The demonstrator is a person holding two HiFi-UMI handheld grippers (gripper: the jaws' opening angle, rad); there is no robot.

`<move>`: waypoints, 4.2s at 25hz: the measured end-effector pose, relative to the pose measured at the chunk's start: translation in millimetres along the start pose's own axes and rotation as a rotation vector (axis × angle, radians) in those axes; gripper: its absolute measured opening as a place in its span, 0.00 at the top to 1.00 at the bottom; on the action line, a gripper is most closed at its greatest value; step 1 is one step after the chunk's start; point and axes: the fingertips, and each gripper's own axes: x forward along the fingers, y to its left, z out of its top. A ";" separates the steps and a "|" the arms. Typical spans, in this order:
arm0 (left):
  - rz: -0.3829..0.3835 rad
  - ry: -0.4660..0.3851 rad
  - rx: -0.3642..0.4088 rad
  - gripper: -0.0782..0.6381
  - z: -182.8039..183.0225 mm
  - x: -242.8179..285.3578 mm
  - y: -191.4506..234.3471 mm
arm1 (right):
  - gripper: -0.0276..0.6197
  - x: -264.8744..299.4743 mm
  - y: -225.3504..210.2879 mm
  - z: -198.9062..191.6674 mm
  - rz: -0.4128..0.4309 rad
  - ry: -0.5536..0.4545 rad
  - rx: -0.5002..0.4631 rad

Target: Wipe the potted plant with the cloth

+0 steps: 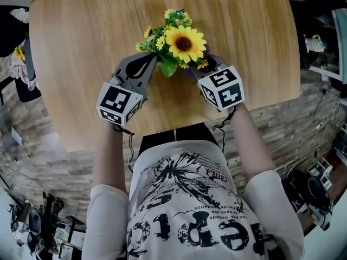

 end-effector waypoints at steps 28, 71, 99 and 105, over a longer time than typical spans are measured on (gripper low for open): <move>-0.098 -0.055 0.027 0.89 -1.4 1.2 -1.1 | 0.84 30.3 96.9 -7.0 0.039 0.085 0.096; 0.184 -0.028 -0.130 0.89 -5.6 -7.0 3.8 | 0.84 -30.0 -107.9 46.9 -0.177 0.105 -0.137; 0.419 -0.074 -0.224 0.89 -0.7 -6.8 12.6 | 0.84 96.6 4.4 166.7 0.334 0.064 -0.875; 0.424 -0.091 -0.242 0.89 1.1 -3.0 18.6 | 0.84 88.4 16.6 140.3 0.474 0.154 -0.879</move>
